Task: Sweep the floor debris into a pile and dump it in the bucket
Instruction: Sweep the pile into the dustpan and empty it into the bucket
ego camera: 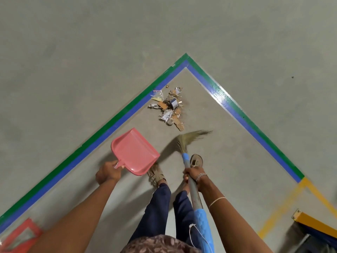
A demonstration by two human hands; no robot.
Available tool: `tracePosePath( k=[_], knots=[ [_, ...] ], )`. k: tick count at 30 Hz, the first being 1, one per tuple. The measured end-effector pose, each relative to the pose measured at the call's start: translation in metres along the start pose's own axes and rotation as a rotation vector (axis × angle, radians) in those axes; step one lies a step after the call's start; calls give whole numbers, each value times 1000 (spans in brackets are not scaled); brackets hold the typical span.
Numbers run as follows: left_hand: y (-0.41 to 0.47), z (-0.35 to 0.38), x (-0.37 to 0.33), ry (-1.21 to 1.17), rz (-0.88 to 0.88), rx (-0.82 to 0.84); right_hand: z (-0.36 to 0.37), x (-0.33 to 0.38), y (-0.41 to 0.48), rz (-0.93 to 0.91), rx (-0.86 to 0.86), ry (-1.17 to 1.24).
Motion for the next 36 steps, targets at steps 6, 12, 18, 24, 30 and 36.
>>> tracePosePath(
  k=[6,12,18,24,30,36],
  knots=[
    [0,-8,-5,17,35,-3,19,9,-21,-133,108,113],
    [-8,-18,-9,35,62,9,-14,-2,-52,-224,2,122],
    [-10,-20,-15,58,80,16,-67,0,-56,-294,-79,53],
    [-15,-23,-19,25,74,18,-97,15,-57,-364,-168,-153],
    [-23,-37,-30,3,59,3,-104,48,-27,-249,-304,-482],
    [-24,-42,-45,-77,10,-16,-105,86,0,-501,-462,-740]
  ],
)
Point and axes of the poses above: each hand's wrist, its own y-axis towards the middle knuckle, its own z-axis out of the palm, x = y × z, the point moved 3 cm from there along y, towards the middle knuckle, and after that the axes turned 5 degrees about z, right-handed, at the moved point
